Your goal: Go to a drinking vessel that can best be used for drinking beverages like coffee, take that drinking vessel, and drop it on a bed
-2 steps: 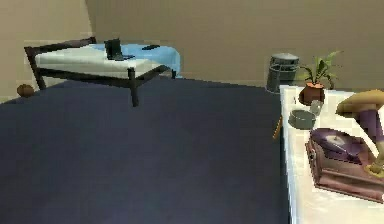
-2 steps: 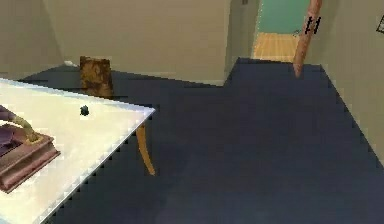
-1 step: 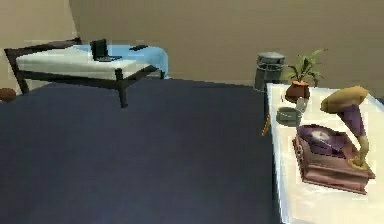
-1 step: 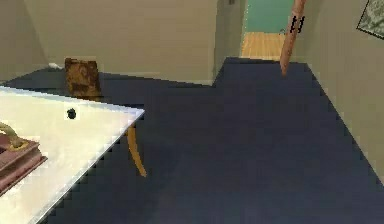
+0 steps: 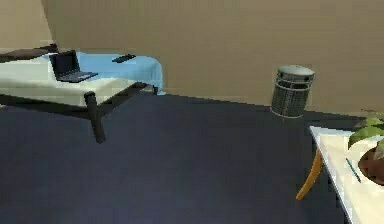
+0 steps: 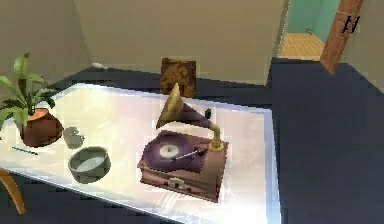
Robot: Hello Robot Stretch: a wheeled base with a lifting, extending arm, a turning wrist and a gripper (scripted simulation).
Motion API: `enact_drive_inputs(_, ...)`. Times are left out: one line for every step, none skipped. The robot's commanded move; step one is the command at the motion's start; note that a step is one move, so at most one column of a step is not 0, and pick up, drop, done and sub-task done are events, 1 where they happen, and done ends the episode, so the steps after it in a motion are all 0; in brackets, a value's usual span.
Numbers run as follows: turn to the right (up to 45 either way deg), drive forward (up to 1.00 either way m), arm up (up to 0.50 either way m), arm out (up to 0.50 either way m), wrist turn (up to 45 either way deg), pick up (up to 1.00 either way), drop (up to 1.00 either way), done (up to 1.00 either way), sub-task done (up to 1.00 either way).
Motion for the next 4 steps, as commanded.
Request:
enact_drive_inputs(-30.0,0.00,0.00,0.00,0.0,0.00,0.00,0.00,0.00)
enact_drive_inputs(45.0,0.00,0.00,0.00,0.0,0.00,0.00,0.00,0.00)
enact_drive_inputs(6.0,0.00,0.00,0.00,0.0,0.00,0.00,0.00,0.00)
enact_drive_inputs(3.0,0.00,0.00,0.00,0.0,0.00,0.00,0.00,0.00)
